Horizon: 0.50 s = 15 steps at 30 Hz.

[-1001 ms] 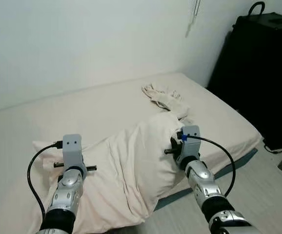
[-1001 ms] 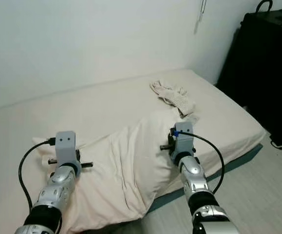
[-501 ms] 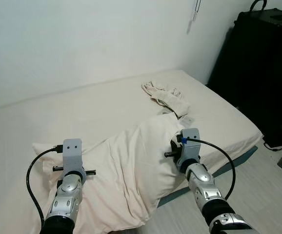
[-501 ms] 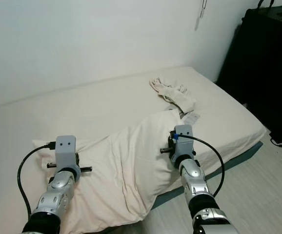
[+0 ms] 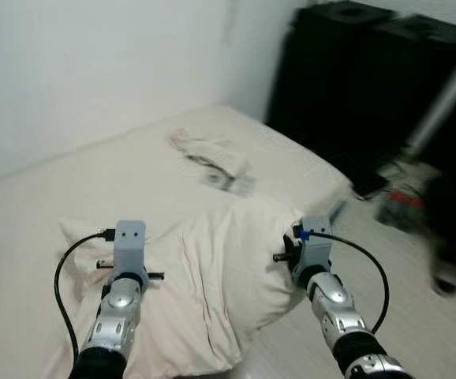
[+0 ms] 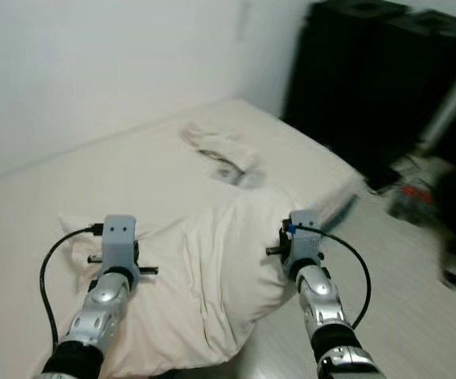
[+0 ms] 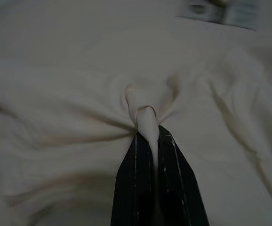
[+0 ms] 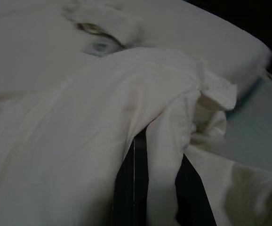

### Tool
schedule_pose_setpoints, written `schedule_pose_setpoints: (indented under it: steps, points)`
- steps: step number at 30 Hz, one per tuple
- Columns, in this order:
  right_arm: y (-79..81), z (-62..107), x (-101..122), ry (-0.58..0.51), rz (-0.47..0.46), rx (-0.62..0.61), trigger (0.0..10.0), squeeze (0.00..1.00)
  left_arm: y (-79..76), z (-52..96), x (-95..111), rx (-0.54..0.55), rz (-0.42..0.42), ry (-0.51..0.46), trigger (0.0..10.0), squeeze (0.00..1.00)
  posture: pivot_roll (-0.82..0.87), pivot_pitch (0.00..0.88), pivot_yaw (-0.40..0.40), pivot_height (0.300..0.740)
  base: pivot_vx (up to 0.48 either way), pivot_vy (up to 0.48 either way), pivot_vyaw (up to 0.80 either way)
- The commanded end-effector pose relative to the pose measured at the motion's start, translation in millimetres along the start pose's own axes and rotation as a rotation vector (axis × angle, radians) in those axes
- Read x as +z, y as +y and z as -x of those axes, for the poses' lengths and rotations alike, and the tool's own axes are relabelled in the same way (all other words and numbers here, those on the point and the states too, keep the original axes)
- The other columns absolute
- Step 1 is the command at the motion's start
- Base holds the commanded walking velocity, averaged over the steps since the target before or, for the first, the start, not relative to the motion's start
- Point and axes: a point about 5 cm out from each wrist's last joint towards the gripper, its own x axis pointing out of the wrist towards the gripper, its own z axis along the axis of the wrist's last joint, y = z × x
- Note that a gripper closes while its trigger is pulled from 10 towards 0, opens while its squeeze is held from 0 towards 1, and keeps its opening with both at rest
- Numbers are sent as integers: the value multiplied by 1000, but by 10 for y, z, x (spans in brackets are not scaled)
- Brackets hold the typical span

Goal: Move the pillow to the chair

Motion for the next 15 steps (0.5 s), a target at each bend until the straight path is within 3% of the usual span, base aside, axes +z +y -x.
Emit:
schedule_pose_setpoints:
  steps: [1, 15]
  points:
    - [33, -23, 68, -26, 4, 22, 10000, 0, -30, 0, 81, -4, -20, -52, 10000, 0, -34, 56, -20, 740, 0, 0, -800]
    - [121, -72, 119, -25, -9, 52, 10000, 0, 130, 16, 85, 49, -29, -67, 10000, 0, -24, 68, -39, 740, 0, 0, -800]
